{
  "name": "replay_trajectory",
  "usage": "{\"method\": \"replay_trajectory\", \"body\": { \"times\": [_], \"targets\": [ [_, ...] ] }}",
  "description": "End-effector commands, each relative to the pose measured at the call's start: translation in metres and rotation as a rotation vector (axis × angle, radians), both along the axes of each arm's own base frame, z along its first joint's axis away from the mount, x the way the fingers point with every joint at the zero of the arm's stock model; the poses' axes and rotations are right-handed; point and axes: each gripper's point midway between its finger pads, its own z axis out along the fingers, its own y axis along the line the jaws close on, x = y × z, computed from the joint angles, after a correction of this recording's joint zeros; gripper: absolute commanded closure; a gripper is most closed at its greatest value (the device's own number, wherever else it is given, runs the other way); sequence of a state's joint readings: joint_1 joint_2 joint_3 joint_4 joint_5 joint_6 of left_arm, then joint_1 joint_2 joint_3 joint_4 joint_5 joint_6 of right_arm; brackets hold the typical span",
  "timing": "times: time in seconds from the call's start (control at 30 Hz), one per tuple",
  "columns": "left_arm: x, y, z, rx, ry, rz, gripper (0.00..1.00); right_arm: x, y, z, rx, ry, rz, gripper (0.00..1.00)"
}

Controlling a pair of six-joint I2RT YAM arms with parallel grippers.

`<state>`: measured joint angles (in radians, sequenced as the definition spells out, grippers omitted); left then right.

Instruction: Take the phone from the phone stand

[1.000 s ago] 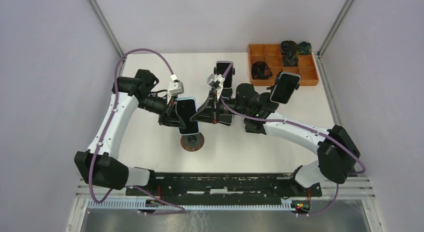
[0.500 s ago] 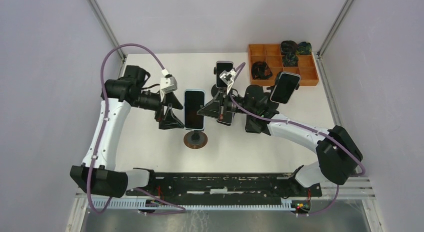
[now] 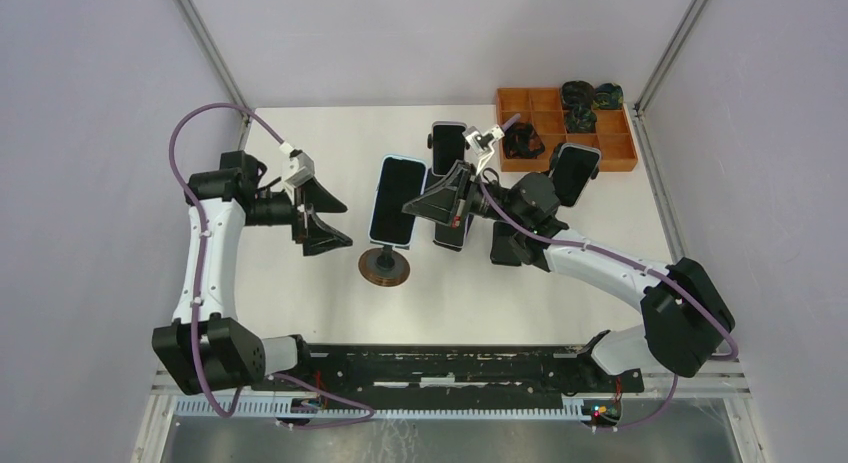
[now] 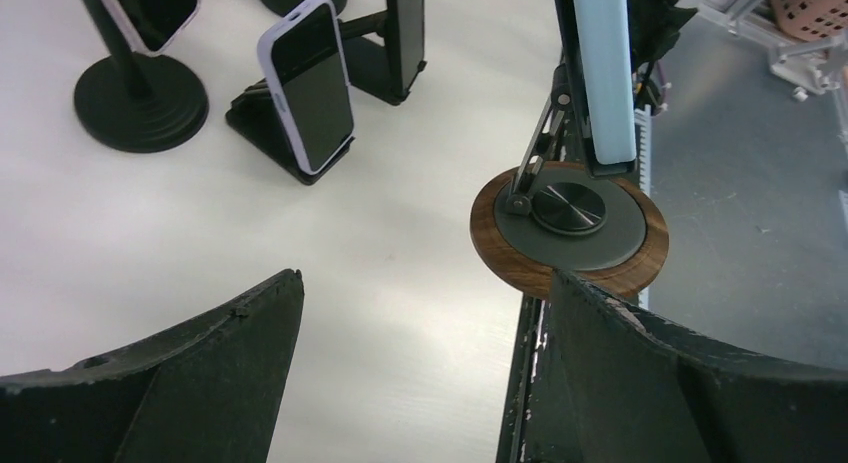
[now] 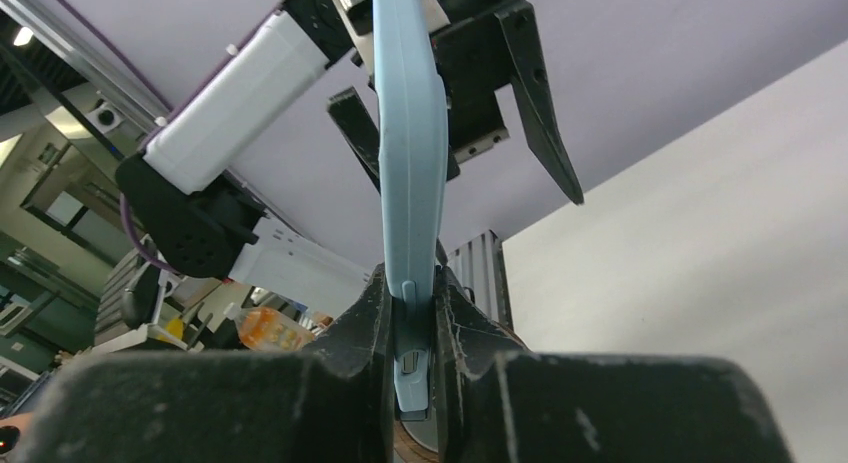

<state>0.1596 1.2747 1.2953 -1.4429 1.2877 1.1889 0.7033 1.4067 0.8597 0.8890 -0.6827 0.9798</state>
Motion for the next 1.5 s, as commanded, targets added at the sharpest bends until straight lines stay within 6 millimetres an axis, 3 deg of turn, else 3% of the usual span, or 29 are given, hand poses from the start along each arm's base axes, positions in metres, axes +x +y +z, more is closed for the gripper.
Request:
{"method": "replay_trajectory", "body": {
  "times": [0.0, 0.3, 0.9, 1.13, 1.3, 1.47],
  "targets": [
    [-0.016, -0.019, 0.02, -0.097, -0.105, -0.079, 0.03, -0.023, -0.014, 0.075, 0.216, -0.145, 0.036, 1.0],
    [-0.029, -0.038, 0.027, -0.174, -0.093, -0.16, 0.06, -0.028, -0.006, 0.085, 0.271, -0.126, 0.068, 1.0],
    [-0.036, -0.046, 0.02, -0.214, -0.077, -0.194, 0.15, -0.037, 0.019, 0.105, 0.387, -0.063, 0.134, 1.0],
    [-0.032, -0.045, 0.02, -0.193, -0.119, -0.202, 0.3, -0.045, 0.021, 0.106, 0.406, -0.041, 0.164, 1.0],
    [-0.031, -0.043, 0.015, -0.145, -0.294, -0.232, 0.38, -0.053, 0.02, 0.107, 0.401, 0.016, 0.202, 1.0],
    [-0.021, -0.042, 0.013, -0.108, -0.371, -0.25, 0.51, -0.06, 0.03, 0.088, 0.302, 0.05, 0.186, 1.0]
  ]
}}
